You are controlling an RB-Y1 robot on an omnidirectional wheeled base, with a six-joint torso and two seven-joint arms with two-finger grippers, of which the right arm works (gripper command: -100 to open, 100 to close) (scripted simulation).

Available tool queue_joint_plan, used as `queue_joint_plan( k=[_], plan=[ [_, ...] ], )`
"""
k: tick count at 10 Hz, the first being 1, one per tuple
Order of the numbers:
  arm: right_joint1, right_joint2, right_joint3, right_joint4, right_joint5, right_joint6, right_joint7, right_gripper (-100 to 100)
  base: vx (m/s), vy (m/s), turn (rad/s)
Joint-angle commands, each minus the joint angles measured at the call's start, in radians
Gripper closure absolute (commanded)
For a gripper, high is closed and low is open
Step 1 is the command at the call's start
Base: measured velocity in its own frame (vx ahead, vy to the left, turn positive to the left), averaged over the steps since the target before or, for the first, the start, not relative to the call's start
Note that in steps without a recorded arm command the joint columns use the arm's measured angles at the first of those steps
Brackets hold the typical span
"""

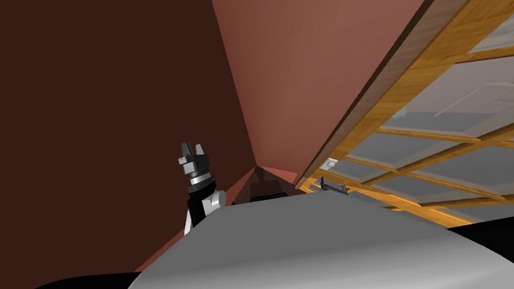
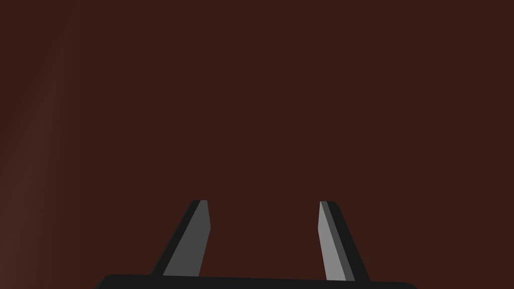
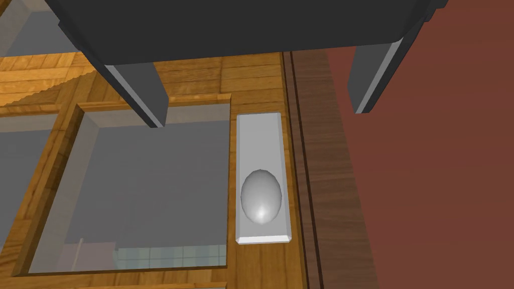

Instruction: Pull the door open

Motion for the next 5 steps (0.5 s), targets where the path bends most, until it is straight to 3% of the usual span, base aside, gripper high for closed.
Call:
queue_joint_plan(
  k=[1, 2, 5],
  plan=[
    [0.0, 0.0, 0.0, 0.0, 0.0, 0.0, 0.0, -100, 0.034, -0.035, 0.024],
    [-0.001, 0.007, -0.039, 0.024, 0.016, 0.008, -0.029, -100, 0.032, 0.012, 0.212],
    [-0.003, 0.019, -0.101, 0.057, 0.043, 0.025, -0.067, -100, 0.039, 0.027, 0.192]
  ],
)
